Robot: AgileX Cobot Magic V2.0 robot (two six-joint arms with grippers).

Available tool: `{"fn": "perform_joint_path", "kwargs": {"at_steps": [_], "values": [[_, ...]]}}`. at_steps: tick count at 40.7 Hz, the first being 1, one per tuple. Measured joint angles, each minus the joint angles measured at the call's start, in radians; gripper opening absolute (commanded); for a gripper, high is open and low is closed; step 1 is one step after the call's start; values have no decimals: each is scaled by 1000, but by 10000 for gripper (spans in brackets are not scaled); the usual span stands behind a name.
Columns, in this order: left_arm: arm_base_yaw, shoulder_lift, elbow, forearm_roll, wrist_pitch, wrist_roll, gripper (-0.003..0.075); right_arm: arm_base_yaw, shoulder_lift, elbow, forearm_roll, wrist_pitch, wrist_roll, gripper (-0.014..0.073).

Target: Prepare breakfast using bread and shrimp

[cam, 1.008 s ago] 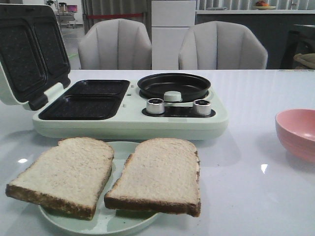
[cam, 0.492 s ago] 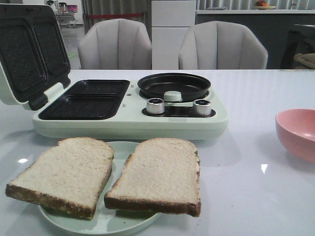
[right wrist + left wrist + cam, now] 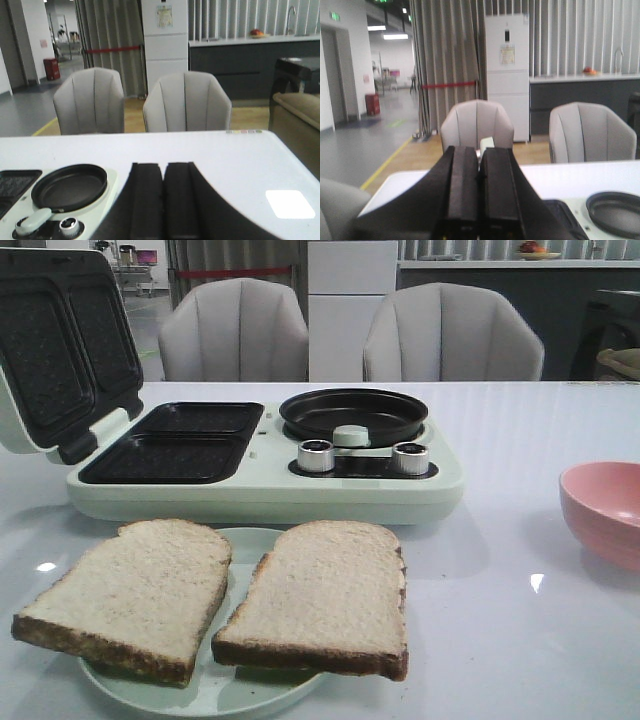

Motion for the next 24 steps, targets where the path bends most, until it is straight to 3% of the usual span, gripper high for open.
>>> {"fn": "perform_joint_path", "kwargs": {"at_steps": [5,15,21,24], "values": [[0,87,-78,-2,124,0,101,0,94,-36,0,80,0,41],[0,180,-54,-14,309,0,101,0,239,-8,0,139,0,41],[0,193,-12,-42,327,0,102,0,291,26,0,169,-1,44],[0,193,10,-48,327,0,104,0,314,34,0,180,-1,90]]}}
